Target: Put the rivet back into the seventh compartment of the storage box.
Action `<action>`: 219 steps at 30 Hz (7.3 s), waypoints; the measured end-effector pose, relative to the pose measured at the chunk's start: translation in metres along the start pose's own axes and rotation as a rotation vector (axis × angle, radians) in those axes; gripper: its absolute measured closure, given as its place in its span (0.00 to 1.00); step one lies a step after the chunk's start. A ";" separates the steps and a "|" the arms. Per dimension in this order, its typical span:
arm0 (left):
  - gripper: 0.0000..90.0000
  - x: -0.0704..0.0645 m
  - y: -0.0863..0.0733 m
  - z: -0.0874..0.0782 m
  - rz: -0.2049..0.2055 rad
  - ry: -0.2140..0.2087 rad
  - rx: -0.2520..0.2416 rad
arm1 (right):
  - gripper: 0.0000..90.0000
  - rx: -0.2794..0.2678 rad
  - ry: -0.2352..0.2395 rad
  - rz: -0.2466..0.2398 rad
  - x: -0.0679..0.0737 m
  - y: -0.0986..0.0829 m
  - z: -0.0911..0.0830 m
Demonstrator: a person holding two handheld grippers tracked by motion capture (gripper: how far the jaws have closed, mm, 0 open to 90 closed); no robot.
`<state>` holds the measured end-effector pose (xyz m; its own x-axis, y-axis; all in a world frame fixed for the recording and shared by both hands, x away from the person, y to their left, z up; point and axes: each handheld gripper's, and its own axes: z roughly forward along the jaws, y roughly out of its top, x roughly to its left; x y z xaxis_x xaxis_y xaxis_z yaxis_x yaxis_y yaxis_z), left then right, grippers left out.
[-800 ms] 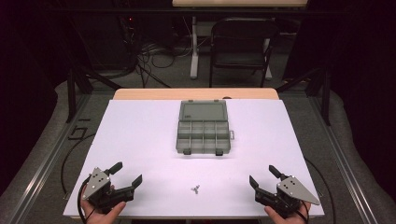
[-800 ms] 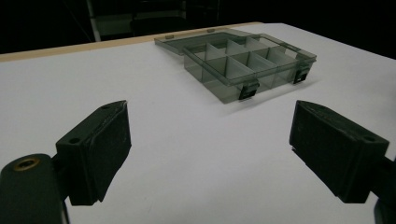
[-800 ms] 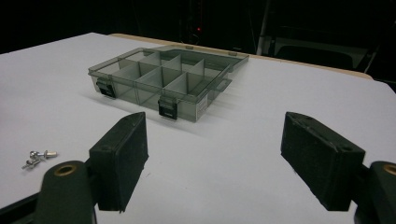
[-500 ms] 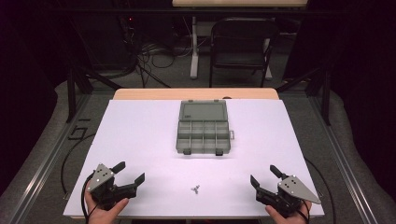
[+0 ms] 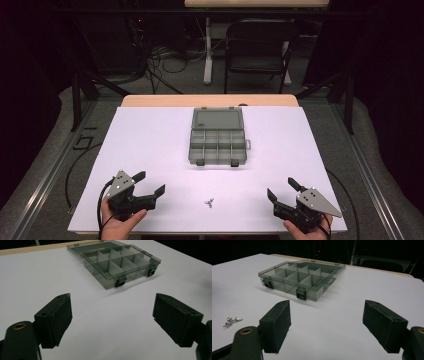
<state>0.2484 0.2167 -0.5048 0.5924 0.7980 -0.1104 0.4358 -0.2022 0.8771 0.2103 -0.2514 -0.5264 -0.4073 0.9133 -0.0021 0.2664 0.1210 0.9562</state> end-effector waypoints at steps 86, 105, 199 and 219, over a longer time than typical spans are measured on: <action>0.77 -0.089 0.006 0.110 0.193 -0.259 0.417 | 0.25 0.014 0.009 0.005 0.000 0.000 0.000; 0.85 -0.090 -0.002 0.116 0.188 -0.241 0.441 | 0.25 0.017 0.008 0.007 0.000 0.001 -0.001; 0.96 -0.072 0.110 0.167 0.047 -0.138 0.278 | 0.25 0.009 0.011 0.017 -0.004 0.001 -0.001; 0.96 -0.071 0.101 0.203 0.043 -0.096 0.308 | 0.25 0.011 0.016 0.018 -0.004 0.002 -0.001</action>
<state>0.3881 0.0243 -0.5039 0.6694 0.7309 -0.1331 0.5853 -0.4084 0.7005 0.2111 -0.2551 -0.5240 -0.4165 0.9089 0.0198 0.2836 0.1092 0.9527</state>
